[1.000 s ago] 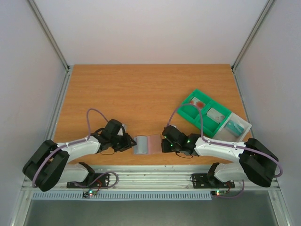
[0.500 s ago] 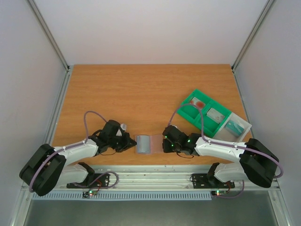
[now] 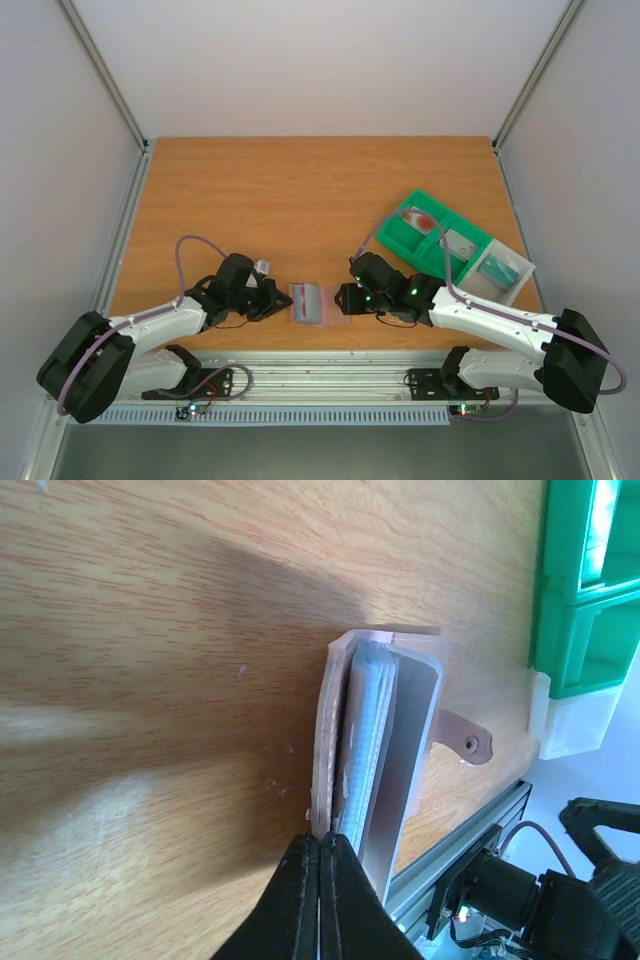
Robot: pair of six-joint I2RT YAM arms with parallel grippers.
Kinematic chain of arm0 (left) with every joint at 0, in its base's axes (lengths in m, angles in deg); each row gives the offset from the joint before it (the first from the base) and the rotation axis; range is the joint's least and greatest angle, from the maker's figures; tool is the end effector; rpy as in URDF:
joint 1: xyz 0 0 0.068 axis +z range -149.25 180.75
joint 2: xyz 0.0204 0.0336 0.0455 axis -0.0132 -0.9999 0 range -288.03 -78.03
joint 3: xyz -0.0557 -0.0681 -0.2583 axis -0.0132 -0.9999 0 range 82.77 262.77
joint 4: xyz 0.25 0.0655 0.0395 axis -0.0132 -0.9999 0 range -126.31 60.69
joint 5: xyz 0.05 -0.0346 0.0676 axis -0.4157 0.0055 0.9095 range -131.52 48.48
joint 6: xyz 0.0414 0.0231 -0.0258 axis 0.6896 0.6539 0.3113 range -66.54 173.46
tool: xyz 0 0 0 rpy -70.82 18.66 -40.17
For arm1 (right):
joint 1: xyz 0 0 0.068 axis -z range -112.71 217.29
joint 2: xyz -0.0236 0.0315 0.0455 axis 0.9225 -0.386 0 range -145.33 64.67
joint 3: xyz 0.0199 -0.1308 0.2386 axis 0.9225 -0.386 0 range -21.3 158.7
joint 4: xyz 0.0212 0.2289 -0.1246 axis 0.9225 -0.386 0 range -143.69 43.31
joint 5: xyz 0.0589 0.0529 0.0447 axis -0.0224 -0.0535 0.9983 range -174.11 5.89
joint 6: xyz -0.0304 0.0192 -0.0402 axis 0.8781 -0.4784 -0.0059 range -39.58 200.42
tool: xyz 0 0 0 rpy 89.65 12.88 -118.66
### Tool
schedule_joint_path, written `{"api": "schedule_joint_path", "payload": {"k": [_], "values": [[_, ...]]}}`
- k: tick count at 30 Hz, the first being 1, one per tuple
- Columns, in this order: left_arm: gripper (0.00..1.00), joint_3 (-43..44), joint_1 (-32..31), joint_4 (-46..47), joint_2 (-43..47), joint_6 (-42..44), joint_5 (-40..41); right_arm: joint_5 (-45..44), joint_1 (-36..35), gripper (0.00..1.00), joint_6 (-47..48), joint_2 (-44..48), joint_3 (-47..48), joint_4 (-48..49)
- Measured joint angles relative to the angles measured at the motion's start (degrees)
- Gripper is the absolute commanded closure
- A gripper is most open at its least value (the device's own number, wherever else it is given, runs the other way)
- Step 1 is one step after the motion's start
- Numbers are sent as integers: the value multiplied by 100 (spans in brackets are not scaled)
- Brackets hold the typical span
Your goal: Take the credit cards out of the card holder
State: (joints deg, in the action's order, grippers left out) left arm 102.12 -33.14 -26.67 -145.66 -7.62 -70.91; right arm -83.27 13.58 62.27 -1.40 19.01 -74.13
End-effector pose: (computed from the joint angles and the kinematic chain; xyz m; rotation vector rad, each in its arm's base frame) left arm 0.1568 -0.1265 0.1396 -0.3528 2.6816 -1.2847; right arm 0.1329 0.1819 0.2146 -0.7943 2.4562 0.5195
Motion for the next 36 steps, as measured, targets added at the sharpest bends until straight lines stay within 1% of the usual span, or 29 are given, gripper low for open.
{"api": "schedule_joint_path", "payload": {"k": [5, 8, 13, 22, 24, 27, 31, 36], "values": [[100, 0, 0, 0, 92, -22, 0, 470, 0, 41, -98, -337, 74, 127], [100, 0, 0, -4, 151, -33, 0, 686, -2, 37, -133, -636, 184, 275], [100, 0, 0, -4, 205, -48, 0, 946, -42, 34, -149, -1128, 455, 494], [100, 0, 0, -9, 221, -85, 0, 1104, -68, 35, -144, -1862, 693, 649], [100, 0, 0, -20, 249, -103, 0, 1097, -68, 36, -133, -1965, 743, 645], [100, 0, 0, -24, 280, -103, 2, 1001, -68, 42, -92, -2013, 769, 584], [100, 0, 0, -46, 280, -101, 7, 704, -68, 51, 24, -2013, 774, 358], [99, 0, 0, -192, 280, -2, 55, 249, -68, 58, 131, -1943, 684, 94]]}}
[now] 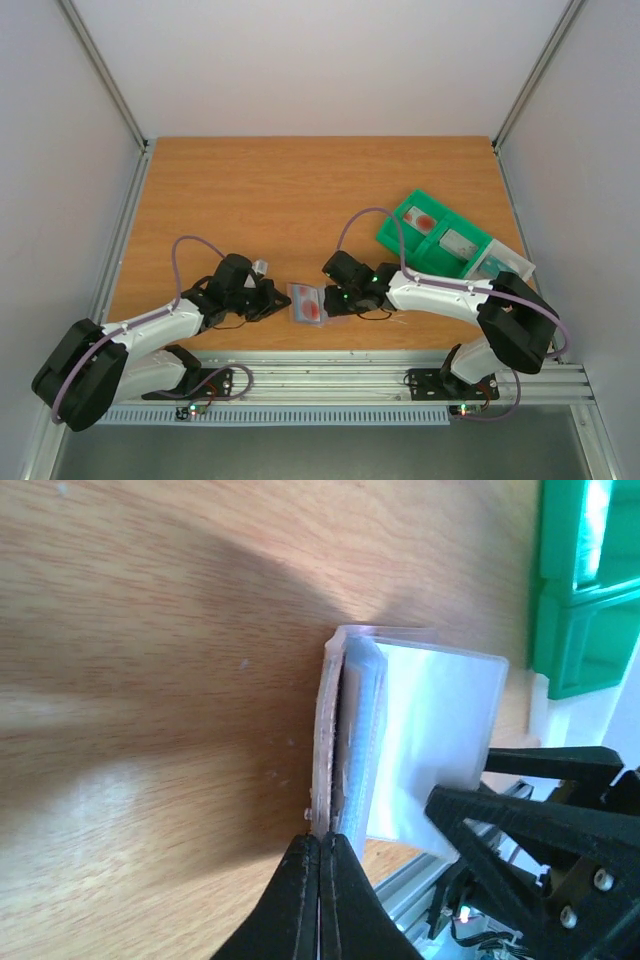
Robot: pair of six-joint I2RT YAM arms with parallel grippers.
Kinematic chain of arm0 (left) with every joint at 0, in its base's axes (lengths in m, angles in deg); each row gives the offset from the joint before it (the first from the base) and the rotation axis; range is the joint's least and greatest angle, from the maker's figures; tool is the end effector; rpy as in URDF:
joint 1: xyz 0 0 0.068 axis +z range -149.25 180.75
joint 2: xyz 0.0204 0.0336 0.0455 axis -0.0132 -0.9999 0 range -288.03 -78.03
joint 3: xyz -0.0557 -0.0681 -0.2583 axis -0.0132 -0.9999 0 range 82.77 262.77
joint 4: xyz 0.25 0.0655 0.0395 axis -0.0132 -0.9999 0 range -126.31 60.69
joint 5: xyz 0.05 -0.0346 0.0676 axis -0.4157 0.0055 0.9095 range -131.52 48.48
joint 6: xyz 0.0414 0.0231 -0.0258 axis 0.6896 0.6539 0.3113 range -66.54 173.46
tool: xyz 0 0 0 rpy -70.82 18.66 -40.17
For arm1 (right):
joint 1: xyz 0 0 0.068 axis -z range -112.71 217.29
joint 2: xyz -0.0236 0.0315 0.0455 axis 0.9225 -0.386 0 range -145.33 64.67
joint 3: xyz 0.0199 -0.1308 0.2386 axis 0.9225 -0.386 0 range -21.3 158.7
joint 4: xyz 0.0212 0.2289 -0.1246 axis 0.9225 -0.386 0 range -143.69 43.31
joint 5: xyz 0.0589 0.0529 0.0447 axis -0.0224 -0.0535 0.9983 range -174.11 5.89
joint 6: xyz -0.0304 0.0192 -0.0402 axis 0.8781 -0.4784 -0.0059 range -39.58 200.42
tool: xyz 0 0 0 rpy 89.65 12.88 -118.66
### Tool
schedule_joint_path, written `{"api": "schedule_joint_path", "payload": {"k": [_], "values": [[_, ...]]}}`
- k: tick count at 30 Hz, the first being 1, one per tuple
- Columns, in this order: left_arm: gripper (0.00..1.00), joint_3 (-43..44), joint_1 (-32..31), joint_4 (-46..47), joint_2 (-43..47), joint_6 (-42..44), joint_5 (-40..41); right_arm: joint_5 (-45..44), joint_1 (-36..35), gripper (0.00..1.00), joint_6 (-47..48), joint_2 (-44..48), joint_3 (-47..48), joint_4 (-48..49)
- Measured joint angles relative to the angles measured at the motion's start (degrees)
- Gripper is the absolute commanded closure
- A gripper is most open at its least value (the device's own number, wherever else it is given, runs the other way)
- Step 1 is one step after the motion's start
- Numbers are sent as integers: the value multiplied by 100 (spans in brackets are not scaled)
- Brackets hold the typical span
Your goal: Take the credit cards out of the card holder
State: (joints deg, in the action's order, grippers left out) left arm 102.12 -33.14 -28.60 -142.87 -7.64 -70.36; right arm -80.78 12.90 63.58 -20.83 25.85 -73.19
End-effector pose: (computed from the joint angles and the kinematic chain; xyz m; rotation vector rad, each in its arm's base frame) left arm 0.1538 -0.1241 0.1457 -0.3504 2.6632 -1.2840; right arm 0.1585 0.2249 0.1726 -0.9140 2.6326 0.4281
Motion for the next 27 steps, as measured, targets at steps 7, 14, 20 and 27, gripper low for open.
{"api": "schedule_joint_path", "payload": {"k": [7, 14, 20, 27], "values": [[100, -2, 0, -304, 0, 155, 129, -505, 0, 69, 55, 72, -267, -205], [100, -55, 0, -352, 0, 164, 166, -599, 0, 71, 107, 245, -295, -380], [100, -61, 0, -365, 0, 168, 186, -487, 0, 71, 129, 841, -52, -588], [100, -61, 0, -391, 0, 179, 192, 140, 0, 77, 90, 1189, 144, -385]]}}
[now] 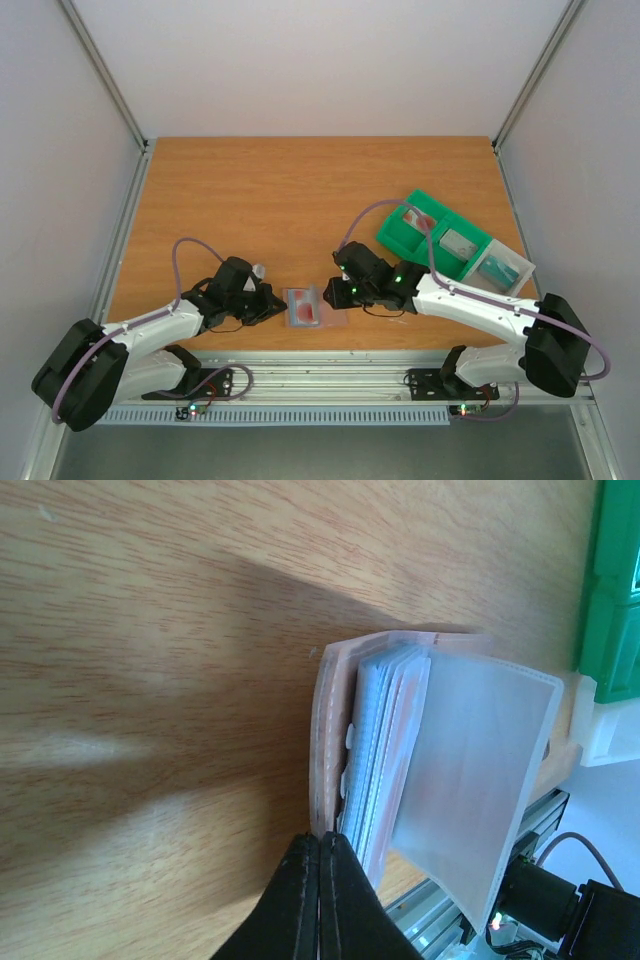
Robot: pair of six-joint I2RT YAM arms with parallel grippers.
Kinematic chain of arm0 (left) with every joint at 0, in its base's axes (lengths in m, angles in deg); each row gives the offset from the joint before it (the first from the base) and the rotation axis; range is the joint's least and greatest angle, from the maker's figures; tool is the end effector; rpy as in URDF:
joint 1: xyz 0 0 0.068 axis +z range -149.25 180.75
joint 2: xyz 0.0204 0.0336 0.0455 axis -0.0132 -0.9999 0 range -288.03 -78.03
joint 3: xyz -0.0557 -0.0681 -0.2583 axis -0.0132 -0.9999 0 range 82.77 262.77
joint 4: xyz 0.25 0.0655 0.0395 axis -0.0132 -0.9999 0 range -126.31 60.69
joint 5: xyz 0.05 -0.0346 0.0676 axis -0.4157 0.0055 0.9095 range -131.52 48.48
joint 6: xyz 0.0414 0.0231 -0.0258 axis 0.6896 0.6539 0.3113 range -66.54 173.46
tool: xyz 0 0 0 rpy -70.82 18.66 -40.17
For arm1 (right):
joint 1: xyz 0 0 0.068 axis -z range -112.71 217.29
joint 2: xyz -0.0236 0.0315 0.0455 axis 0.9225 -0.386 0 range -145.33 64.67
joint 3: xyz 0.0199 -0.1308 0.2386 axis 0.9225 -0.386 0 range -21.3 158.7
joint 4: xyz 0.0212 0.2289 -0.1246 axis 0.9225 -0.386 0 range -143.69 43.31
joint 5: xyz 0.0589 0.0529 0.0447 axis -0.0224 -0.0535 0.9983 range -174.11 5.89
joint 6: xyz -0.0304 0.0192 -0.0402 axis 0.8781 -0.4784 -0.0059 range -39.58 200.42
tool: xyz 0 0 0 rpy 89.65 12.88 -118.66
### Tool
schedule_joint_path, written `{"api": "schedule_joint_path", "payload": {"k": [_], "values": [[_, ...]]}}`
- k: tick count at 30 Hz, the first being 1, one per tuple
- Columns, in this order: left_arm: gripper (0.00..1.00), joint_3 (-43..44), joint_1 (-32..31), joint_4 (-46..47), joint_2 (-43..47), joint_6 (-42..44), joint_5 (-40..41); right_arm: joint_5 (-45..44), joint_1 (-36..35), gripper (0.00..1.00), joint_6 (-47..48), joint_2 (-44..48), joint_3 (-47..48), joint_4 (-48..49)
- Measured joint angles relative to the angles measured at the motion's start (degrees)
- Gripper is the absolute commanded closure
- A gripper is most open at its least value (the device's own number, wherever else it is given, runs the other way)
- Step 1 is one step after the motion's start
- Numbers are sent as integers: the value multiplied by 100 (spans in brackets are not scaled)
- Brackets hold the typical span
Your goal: Take the credit cards out of the card holder
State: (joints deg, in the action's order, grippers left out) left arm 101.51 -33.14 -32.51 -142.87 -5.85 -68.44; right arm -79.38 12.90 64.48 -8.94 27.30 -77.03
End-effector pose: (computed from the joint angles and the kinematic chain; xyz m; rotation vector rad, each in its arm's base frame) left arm 0.1485 -0.1193 0.1373 -0.3653 2.7238 -1.1878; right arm 0.1462 0.2091 0.2275 -0.9005 2.4790 0.5631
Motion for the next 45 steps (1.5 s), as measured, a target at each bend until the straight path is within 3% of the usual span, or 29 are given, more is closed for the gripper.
{"api": "schedule_joint_path", "payload": {"k": [13, 24, 32, 40, 42, 45], "values": [[100, 0, 0, 2, 0, -7, -4, 1073, -225, 79, -308, -933, 153, 1174], [100, 0, 0, 2, 0, -20, -9, 920, -289, 78, -317, -1875, 439, 1217], [99, 0, 0, -66, -2, 63, 61, 358, -262, 77, -188, -1886, 442, 890], [100, 0, 0, -144, -181, 240, 219, 651, 76, 78, -236, -1790, -208, 1357], [96, 0, 0, -173, -190, 262, 262, 780, 151, 78, -260, -1790, -328, 1491], [82, 0, 0, -278, -188, 304, 350, 955, 195, 78, -308, -1790, -402, 1703]]}}
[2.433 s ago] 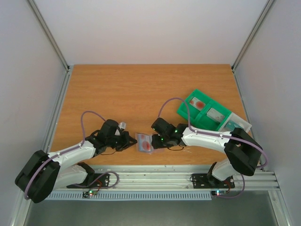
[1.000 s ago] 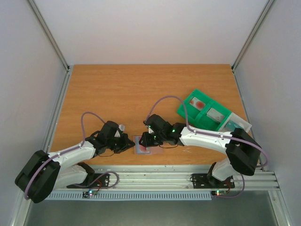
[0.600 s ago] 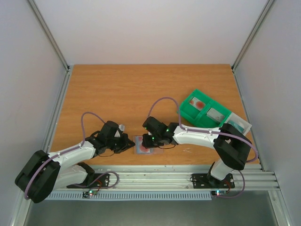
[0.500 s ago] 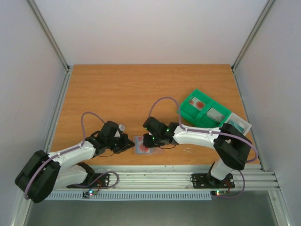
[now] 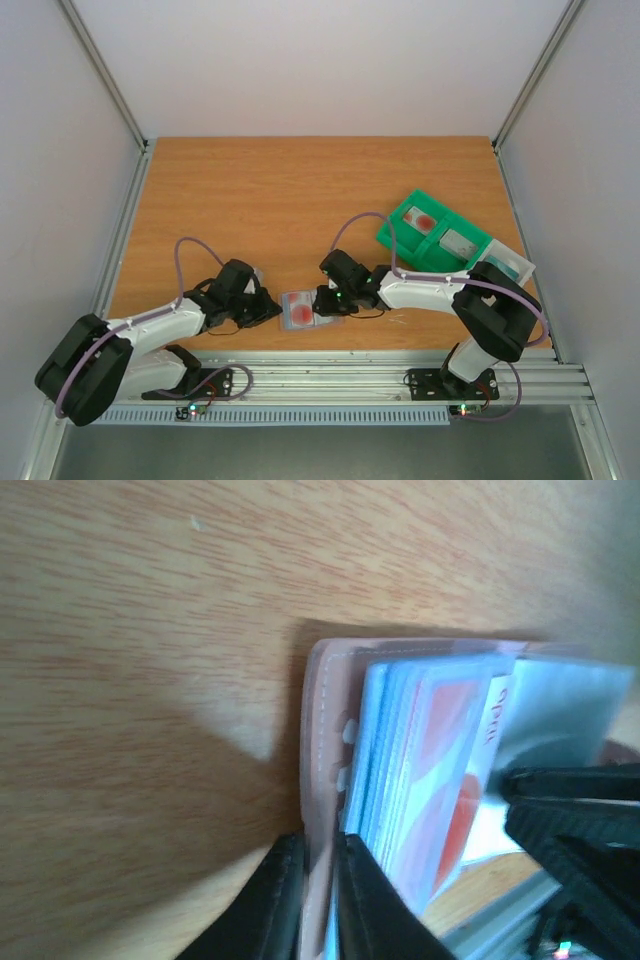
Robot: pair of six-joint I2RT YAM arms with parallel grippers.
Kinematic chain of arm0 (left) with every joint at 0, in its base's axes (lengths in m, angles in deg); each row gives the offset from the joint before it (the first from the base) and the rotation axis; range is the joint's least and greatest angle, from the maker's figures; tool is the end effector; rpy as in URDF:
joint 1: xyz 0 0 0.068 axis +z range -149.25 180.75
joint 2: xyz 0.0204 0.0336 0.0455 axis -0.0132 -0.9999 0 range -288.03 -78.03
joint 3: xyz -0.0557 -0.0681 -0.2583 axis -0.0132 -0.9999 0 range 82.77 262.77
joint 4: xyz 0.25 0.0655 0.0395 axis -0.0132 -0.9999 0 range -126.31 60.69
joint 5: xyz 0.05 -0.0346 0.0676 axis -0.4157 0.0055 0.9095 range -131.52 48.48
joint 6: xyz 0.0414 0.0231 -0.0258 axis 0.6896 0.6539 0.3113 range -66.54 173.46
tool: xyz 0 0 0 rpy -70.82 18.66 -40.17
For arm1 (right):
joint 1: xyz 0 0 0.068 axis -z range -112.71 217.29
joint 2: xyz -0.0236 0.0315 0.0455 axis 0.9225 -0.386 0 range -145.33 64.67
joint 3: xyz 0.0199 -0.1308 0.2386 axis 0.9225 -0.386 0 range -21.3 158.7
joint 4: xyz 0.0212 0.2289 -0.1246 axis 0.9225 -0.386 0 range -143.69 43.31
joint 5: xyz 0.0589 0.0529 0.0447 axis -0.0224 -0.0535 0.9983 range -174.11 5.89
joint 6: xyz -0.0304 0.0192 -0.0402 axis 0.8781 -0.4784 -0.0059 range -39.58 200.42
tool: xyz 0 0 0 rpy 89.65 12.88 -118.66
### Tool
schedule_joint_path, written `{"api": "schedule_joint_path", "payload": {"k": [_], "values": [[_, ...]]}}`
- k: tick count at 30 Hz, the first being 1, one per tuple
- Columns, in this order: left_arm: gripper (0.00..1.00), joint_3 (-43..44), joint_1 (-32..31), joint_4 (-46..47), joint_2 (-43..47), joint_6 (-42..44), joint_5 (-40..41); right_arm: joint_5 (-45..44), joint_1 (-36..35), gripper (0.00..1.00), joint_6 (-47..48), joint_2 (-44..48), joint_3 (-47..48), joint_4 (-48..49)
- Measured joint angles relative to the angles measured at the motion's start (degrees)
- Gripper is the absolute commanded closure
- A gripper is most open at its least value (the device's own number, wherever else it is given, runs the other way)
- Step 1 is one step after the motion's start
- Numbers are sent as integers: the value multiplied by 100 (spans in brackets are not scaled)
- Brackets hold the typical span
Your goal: Take the credit cards out of the card holder
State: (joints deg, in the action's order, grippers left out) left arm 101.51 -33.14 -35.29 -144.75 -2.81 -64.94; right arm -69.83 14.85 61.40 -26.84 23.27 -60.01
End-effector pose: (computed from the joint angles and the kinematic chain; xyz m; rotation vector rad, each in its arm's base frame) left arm 0.1472 -0.1160 0.1279 -0.3569 2.7732 -1.0508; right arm 0.1709 0.2367 0.1451 -0.8866 2.6323 0.7130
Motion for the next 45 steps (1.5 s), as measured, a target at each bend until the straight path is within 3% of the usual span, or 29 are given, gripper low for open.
{"api": "schedule_joint_path", "payload": {"k": [4, 10, 16, 22, 33, 45], "values": [[67, 4, 0, -299, 107, 57, 142, 181, 37, 78, -52, 0, -46, 251], [62, 149, 0, -656, 546, 83, 190, 350, 74, 80, -136, 0, -96, 466], [71, 192, 0, -487, 603, 52, 7, 393, 76, 82, -184, -4, -103, 586], [80, 107, 0, 293, 70, -90, -330, 420, 76, 82, -195, -39, -103, 643], [83, -83, 0, 927, -496, -92, -468, 424, 76, 85, -192, -247, -103, 647], [84, -90, 0, 960, -570, -24, -417, 439, 92, 97, -155, -262, -190, 782]]}}
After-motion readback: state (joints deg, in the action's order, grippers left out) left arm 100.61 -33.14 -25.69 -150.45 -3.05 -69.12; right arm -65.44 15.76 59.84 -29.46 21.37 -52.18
